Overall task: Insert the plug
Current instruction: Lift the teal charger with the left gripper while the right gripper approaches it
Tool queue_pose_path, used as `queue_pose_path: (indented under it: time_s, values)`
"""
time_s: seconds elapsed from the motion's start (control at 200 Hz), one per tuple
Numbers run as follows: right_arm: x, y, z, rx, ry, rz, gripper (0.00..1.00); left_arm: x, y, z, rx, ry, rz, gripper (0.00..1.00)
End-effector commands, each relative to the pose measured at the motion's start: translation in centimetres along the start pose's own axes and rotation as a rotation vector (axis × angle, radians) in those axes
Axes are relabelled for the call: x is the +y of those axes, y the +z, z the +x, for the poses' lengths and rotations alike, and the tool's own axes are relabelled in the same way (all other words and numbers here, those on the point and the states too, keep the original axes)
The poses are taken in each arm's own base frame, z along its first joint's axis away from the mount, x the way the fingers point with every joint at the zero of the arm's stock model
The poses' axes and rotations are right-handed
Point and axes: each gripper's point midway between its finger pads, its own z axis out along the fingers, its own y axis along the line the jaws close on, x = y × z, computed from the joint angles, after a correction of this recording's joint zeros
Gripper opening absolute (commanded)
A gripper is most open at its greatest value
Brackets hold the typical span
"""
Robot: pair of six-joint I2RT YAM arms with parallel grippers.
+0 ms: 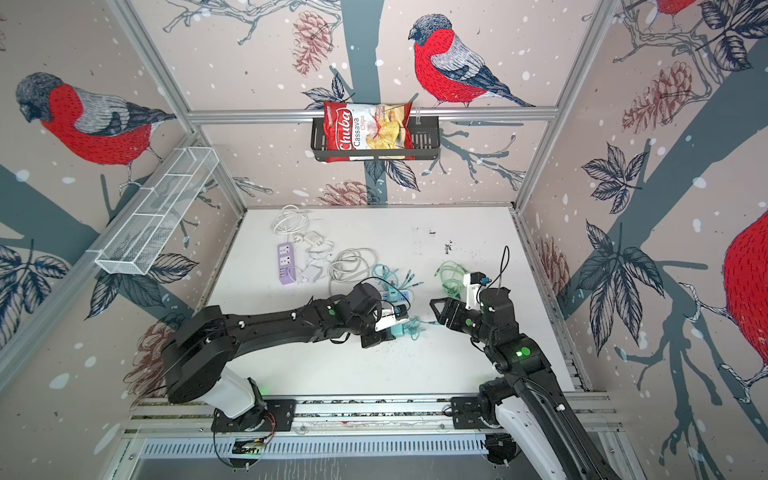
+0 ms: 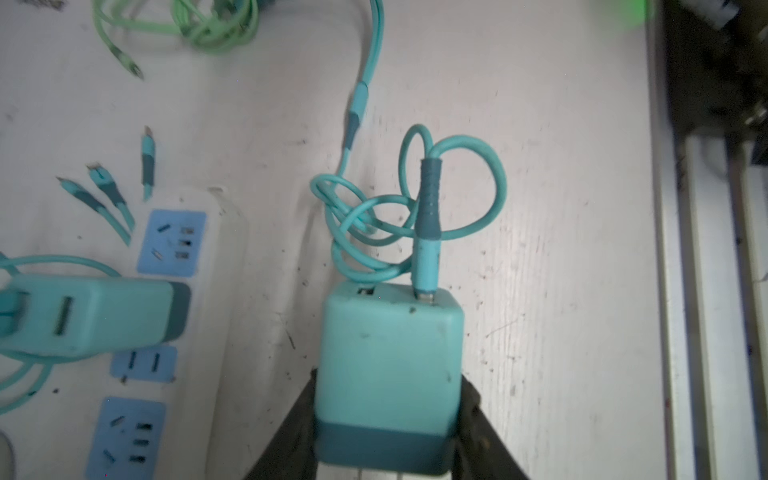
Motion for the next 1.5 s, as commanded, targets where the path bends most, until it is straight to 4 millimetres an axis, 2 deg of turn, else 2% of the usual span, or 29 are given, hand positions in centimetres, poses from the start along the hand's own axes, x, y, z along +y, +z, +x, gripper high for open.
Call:
queue_pose_path:
  time_s: [0.0, 0.13, 0.295, 0.495, 0.625, 0.84, 1.02, 1.151, 1.281, 1.496]
  values:
    - [-1.0, 0.0, 0.1, -0.009, 0.048, 0.047, 0.71, 0.5, -1.4, -4.4, -0.185, -0.074, -0.010, 0.30]
    - [-0.1, 0.2, 0.2, 0.020, 0.050, 0.005, 0.71, 1.2, -2.4, -6.1, -0.260, -0.124, -0.043, 0.28]
    - [1.0, -0.9, -1.0, -0.008, 0.033, -0.001, 0.71, 2.8, -2.8, -6.9, -0.274, -0.189, -0.118, 0.25]
    - [3.3, -1.0, -0.8, 0.021, 0.029, -0.121, 0.70, 3.2, -4.0, -8.4, -0.380, -0.214, -0.165, 0.25]
    - [4.9, -1.3, -0.6, 0.040, 0.026, -0.208, 0.69, 2.7, -4.2, -9.3, -0.434, -0.209, -0.192, 0.25]
    - [5.7, -2.3, -0.7, 0.031, 0.000, -0.230, 0.64, 2.8, -3.9, -9.4, -0.436, -0.215, -0.224, 0.25]
    - [5.8, -3.1, -0.4, 0.040, -0.027, -0.224, 0.62, 3.3, -4.8, -9.7, -0.466, -0.221, -0.261, 0.25]
    - [7.4, -4.4, -0.8, 0.024, -0.065, -0.284, 0.58, 3.6, -5.0, -9.7, -0.500, -0.221, -0.283, 0.24]
    - [8.0, -3.6, 0.5, 0.095, -0.074, -0.342, 0.55, 3.6, -5.3, -10.2, -0.542, -0.213, -0.280, 0.25]
    - [7.6, -2.5, 1.4, 0.145, -0.106, -0.321, 0.53, 3.8, -5.6, -10.2, -0.597, -0.205, -0.303, 0.24]
